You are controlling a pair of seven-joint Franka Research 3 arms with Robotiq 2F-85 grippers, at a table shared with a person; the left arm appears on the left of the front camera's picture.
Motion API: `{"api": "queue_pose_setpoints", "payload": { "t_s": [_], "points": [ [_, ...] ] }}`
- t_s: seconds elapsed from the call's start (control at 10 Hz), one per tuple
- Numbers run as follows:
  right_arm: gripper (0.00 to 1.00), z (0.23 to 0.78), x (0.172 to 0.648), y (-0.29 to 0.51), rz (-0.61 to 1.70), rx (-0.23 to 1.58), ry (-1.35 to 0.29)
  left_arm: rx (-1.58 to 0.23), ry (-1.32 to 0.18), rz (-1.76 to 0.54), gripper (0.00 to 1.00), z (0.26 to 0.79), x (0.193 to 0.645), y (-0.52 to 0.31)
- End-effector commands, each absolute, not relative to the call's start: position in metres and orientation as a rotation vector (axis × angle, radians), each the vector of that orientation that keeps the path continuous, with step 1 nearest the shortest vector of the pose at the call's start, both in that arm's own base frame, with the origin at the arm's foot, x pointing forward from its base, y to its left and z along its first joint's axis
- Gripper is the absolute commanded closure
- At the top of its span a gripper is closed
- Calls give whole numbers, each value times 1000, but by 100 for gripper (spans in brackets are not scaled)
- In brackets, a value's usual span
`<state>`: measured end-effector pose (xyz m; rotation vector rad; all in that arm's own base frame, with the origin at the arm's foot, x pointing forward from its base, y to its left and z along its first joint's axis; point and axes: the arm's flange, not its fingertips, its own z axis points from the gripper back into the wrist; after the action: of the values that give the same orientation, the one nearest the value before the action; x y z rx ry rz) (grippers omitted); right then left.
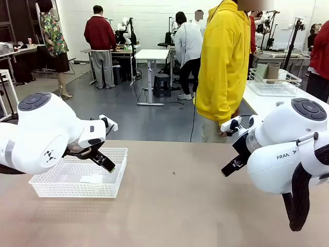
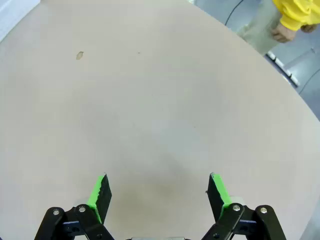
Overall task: Clean and organize the cups into the basket.
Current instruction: Pick up the Organizing basket and move it to the center of the table, then pick up the Reusable plastic cup from the right side of the table and place it inside the Organizing basket.
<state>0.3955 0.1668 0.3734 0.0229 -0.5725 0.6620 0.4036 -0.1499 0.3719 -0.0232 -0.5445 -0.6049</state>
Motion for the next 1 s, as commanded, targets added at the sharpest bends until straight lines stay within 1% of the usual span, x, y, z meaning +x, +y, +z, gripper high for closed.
{"api": "queue_pose_setpoints", "payload": {
  "t_s": [0.0,0.9],
  "points": [
    [0,373,395,167,662,23,-573,-23,-545,-605,0,372,404,-150],
    [0,373,395,167,662,23,-573,-23,-545,-605,0,372,404,-150]
  ]
}}
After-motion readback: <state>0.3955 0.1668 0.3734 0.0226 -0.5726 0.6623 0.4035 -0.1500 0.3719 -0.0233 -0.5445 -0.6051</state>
